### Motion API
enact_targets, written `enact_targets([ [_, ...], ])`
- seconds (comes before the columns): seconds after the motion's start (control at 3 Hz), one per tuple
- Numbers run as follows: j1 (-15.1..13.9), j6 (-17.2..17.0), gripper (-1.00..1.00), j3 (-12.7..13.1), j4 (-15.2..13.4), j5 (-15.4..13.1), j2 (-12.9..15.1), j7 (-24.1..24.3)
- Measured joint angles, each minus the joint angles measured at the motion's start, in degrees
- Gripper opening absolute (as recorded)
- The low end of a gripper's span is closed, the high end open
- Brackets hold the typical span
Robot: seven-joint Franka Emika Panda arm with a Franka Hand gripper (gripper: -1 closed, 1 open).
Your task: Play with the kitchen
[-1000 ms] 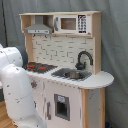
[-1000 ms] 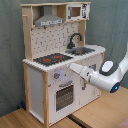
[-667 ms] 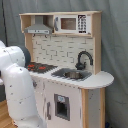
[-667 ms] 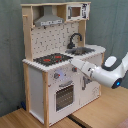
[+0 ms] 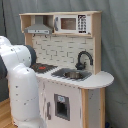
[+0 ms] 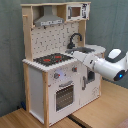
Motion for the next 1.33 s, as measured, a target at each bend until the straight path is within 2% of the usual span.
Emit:
enact_targets([
  [0.67,0.1,-0.5,1.0,-0.1,0.1,-0.3,4.6,-12.3],
  [1.33,0.8,-0.5,1.0,0.4,1.7,-0.9,8.7,-24.1],
])
